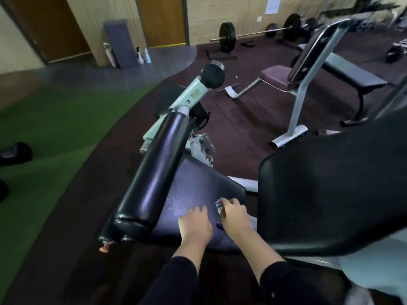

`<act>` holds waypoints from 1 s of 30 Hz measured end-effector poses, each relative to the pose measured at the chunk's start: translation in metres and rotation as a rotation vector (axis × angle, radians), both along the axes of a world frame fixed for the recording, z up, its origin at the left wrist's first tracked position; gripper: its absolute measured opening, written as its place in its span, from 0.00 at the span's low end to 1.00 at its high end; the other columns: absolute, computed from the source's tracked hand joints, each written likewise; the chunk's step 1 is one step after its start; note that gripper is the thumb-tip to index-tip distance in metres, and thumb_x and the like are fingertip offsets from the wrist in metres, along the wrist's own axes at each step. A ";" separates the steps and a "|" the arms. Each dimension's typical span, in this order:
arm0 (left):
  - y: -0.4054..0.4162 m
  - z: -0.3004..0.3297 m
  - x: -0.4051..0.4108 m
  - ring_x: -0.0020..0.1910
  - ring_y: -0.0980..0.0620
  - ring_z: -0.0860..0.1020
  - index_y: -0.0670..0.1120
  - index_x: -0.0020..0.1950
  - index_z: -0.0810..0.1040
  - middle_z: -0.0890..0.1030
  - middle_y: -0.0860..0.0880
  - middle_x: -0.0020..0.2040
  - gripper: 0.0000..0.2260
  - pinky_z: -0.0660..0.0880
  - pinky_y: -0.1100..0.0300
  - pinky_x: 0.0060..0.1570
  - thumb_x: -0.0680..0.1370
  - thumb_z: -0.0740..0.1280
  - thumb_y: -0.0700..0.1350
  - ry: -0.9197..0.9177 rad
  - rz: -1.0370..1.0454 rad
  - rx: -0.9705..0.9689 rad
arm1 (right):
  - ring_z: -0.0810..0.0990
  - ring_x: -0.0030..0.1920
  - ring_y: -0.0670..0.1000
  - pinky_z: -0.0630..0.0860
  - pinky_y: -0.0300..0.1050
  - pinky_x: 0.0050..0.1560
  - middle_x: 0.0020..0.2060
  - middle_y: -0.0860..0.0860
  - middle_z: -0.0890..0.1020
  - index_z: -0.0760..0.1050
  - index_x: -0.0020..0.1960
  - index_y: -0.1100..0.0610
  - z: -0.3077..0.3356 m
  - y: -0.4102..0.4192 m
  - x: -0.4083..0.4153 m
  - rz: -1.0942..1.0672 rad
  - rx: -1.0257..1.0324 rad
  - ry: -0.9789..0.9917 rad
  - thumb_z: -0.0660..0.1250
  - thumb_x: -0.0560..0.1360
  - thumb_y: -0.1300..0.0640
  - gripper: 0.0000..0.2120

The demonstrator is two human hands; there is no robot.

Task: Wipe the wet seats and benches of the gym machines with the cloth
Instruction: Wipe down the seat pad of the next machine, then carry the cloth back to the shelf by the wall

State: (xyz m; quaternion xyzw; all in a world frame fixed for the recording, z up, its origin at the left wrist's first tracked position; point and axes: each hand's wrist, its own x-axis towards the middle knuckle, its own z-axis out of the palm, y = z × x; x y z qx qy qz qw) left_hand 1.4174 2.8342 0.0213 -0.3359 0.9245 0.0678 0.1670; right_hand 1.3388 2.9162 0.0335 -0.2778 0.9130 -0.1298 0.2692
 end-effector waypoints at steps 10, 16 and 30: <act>-0.003 0.067 0.093 0.63 0.49 0.72 0.51 0.70 0.66 0.74 0.50 0.63 0.18 0.68 0.54 0.50 0.80 0.56 0.49 0.098 0.208 -0.014 | 0.68 0.63 0.60 0.70 0.58 0.61 0.65 0.55 0.69 0.65 0.70 0.49 0.045 -0.017 0.094 0.206 -0.009 0.001 0.59 0.79 0.56 0.20; -0.047 0.066 0.217 0.67 0.49 0.69 0.50 0.74 0.62 0.72 0.50 0.67 0.21 0.70 0.53 0.53 0.81 0.56 0.50 0.129 0.488 -0.012 | 0.66 0.66 0.59 0.69 0.56 0.63 0.66 0.54 0.68 0.65 0.70 0.50 0.045 -0.081 0.192 0.438 -0.016 0.002 0.57 0.79 0.57 0.20; -0.178 0.066 0.503 0.64 0.49 0.72 0.49 0.71 0.67 0.74 0.50 0.63 0.18 0.67 0.56 0.45 0.81 0.57 0.49 0.033 0.751 -0.025 | 0.67 0.63 0.58 0.70 0.55 0.61 0.64 0.53 0.68 0.66 0.69 0.49 0.041 -0.242 0.449 0.706 -0.047 -0.050 0.55 0.81 0.53 0.16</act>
